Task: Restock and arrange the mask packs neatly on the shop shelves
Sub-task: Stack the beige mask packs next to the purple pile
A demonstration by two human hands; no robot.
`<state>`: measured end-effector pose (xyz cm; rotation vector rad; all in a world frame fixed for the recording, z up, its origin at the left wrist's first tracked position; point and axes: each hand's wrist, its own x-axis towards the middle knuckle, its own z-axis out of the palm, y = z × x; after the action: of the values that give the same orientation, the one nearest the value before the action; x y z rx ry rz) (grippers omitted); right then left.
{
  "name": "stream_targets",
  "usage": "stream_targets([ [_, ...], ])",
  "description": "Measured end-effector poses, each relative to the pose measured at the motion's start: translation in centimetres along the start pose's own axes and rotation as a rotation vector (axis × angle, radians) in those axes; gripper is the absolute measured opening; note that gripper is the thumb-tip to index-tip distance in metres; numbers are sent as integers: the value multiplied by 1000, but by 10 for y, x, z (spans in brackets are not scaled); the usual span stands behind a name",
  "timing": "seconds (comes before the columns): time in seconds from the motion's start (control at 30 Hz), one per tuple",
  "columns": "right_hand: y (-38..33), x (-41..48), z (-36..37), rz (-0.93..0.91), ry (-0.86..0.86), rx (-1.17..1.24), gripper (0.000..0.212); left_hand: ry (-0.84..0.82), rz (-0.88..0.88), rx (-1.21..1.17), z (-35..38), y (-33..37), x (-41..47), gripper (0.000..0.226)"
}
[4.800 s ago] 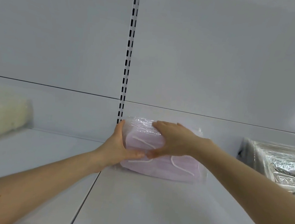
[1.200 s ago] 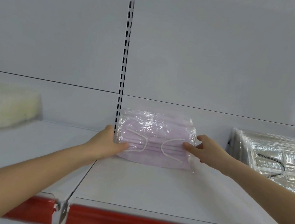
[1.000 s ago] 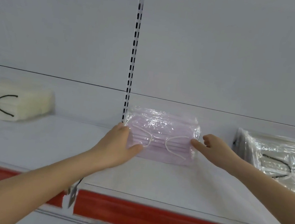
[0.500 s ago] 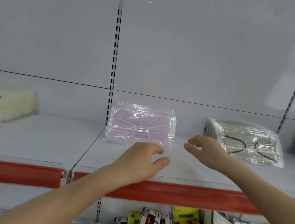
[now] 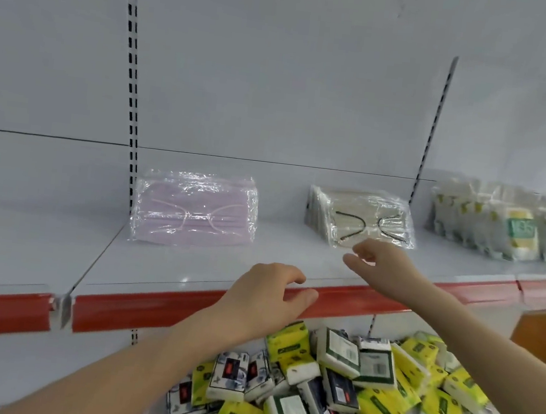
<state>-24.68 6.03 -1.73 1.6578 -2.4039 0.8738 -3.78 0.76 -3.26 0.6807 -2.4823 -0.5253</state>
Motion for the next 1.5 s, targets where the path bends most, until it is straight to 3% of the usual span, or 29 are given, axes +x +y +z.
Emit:
stream_targets([
  [0.3,73,17,-37,22,16,-22,43,57,33,-10,33,42,54,45],
  [0.67,172,85,-80,-54,-48,-52,45,165,-77,9,95,91,143,44],
  [1.03,207,141,-57,-94,-125,4,52,243,-245,111,103,67,193,36],
  [1.2,205,163,-51,-65,-146,42,69,272,-296,175,92,36,217,53],
  [1.4,213,188,-42,-6,-212,215,117,226,-431,63,88,4,243,70],
  [1.5,217,197,-33,6,-264,236,123,194,-426,11,90,-6,250,85],
])
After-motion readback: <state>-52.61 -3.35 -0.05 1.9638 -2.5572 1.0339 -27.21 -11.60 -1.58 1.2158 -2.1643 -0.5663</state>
